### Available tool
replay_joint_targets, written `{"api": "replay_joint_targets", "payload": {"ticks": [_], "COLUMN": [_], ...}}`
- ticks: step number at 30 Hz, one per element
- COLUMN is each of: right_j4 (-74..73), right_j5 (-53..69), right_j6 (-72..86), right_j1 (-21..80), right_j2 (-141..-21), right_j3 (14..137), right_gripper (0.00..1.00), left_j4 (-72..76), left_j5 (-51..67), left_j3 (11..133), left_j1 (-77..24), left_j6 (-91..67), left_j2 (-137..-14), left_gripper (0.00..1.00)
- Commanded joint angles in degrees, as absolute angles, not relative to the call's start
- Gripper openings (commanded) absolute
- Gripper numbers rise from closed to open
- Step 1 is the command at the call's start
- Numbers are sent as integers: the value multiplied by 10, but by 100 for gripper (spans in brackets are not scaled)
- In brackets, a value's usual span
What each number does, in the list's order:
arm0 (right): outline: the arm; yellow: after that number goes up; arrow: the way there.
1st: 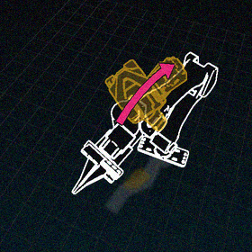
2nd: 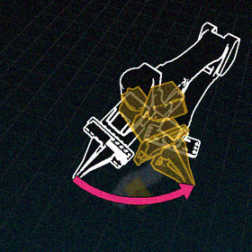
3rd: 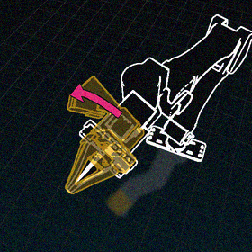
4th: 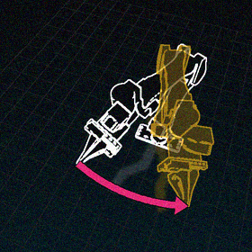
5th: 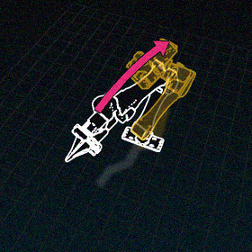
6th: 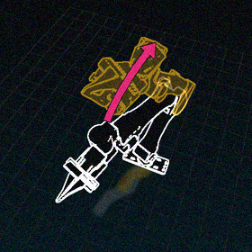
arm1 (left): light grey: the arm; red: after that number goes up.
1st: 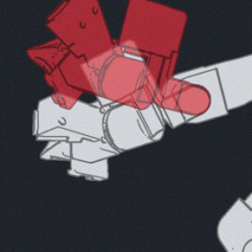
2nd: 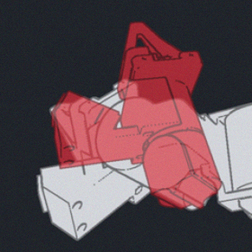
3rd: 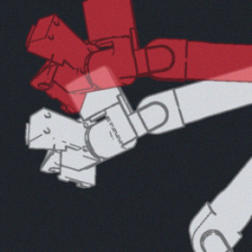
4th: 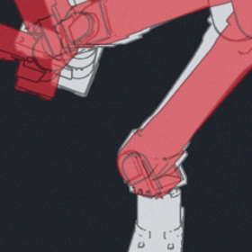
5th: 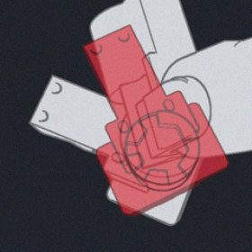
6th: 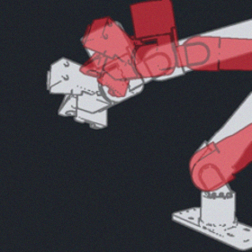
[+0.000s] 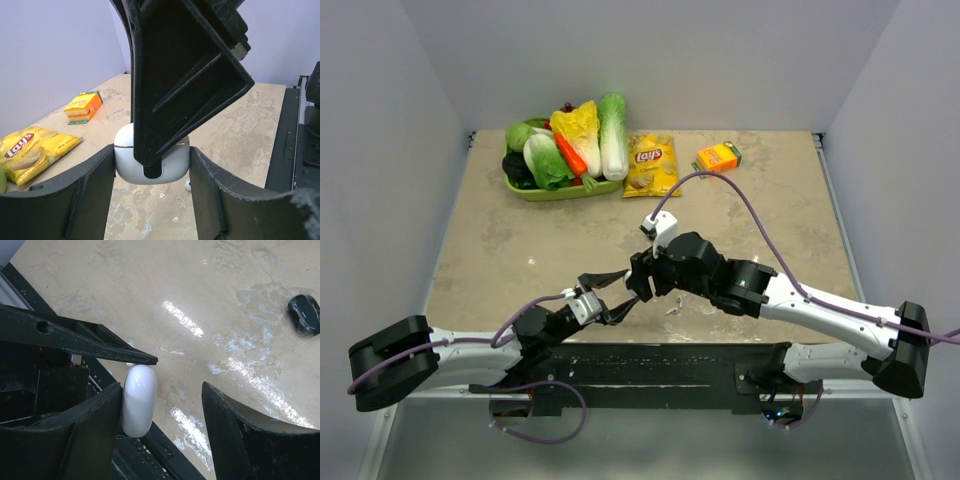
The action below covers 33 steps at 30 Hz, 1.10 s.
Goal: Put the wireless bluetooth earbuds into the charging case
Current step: Open the charging case.
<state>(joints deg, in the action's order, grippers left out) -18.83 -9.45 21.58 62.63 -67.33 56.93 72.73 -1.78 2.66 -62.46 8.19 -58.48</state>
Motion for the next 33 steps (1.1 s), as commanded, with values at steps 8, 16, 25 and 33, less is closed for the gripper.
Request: {"api": "replay_joint_targets", "payload": {"ticks": [8,16,25,33], "right_j4": [-184,-190,-184,-158], "right_j5": [-141,-161,-170,-150], "right_j6": [218,224,225,228], "right_j1": [623,620,619,619], "right_j2": [-643,-632,-608,-605], "right_j3": [557,548,549,547], "right_gripper": [66,66,66,65], "left_j4": [848,846,847,856], "left_j5": [-27,-32,-43,-46], "left_j3": [18,14,11,14], "left_j1": [-632,-634,-635,-635], "left_j6": [93,91,87,83], "left_j2": [-578,-568,-578,-589], "left_gripper": [0,0,0,0]}}
